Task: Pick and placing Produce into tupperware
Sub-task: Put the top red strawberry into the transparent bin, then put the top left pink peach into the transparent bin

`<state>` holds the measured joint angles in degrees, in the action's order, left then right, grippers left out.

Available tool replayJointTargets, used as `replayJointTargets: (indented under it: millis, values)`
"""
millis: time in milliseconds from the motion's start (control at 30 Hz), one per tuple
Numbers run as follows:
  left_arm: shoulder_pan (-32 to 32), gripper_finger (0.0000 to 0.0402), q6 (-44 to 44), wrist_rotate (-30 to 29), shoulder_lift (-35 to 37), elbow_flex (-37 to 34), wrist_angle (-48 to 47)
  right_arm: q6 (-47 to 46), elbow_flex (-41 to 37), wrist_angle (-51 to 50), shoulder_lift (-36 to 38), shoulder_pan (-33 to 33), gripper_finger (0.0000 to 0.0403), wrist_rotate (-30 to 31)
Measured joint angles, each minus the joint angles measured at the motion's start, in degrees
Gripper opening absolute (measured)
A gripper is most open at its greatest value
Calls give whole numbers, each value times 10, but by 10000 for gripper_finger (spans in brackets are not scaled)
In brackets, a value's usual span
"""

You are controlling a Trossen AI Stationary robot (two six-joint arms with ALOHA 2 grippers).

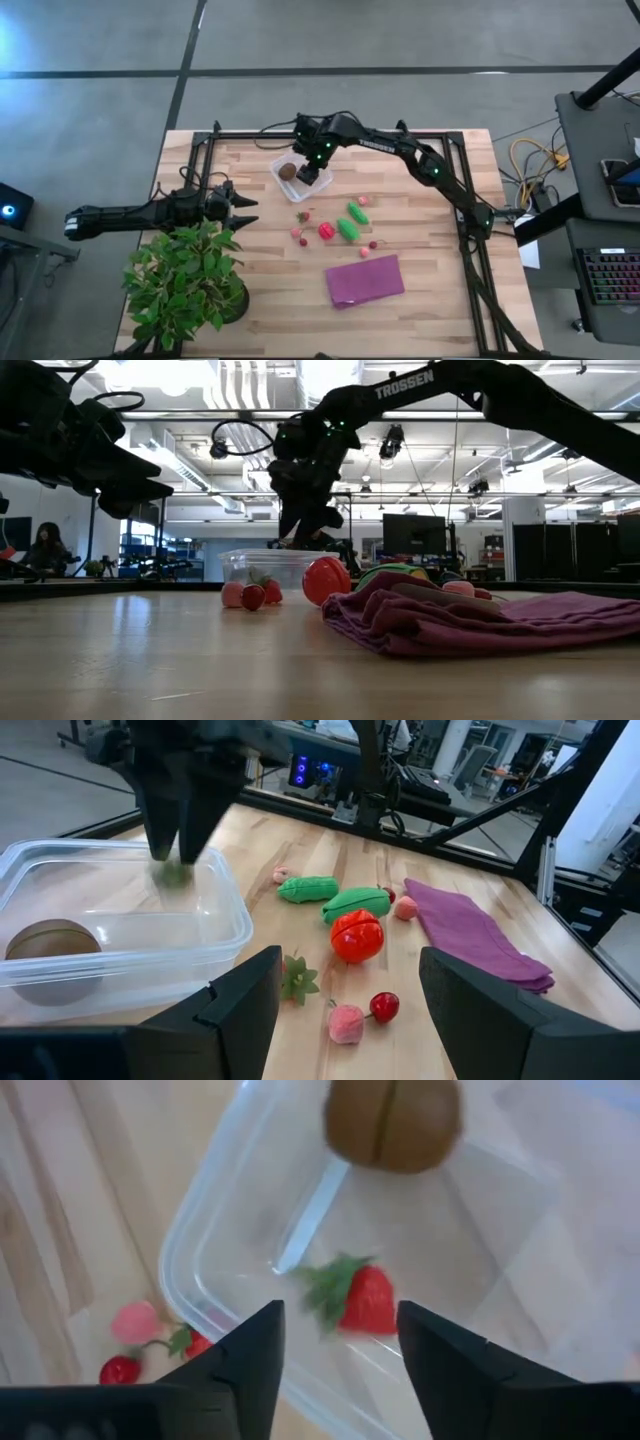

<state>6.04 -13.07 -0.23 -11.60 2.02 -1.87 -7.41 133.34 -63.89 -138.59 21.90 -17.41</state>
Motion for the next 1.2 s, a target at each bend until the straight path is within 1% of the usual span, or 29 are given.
replayJointTargets:
  millis: [100, 233, 333, 400, 500, 567, 633, 767, 900, 1000, 1067, 1200]
  values:
    - [0, 224, 0, 0, 0, 0, 0, 14, 3, 7, 0, -10, 213, 1]
    - [0, 224, 0, 0, 0, 0, 0, 4, 16, 19, 0, -17, 241, 23]
    - [0, 224, 0, 0, 0, 0, 0, 5, 16, 27, 9, -16, 255, 26]
    - [0, 224, 0, 0, 0, 0, 0, 26, 16, 27, 21, -14, 260, 29]
    - [0, 224, 0, 0, 0, 0, 0, 71, 17, 17, 43, -6, 262, 29]
    - [0, 224, 0, 0, 0, 0, 0, 79, 17, 6, 51, 2, 261, 28]
    - [0, 224, 0, 0, 0, 0, 0, 90, 17, -20, 59, 10, 258, 26]
    - [0, 224, 0, 0, 0, 0, 0, 168, 14, -91, 88, 17, 253, 26]
    - [0, 224, 0, 0, -1, 0, 1, 155, 10, -88, 116, 16, 251, 27]
    - [0, 224, 0, 0, 0, 0, 1, 145, 10, -96, 129, 14, 251, 65]
    - [0, 224, 0, 0, 0, 0, 0, 117, 10, -125, 130, 13, 249, 86]
    - [0, 224, 0, 0, 0, 0, 0, 97, 5, -225, 130, 12, 247, 85]
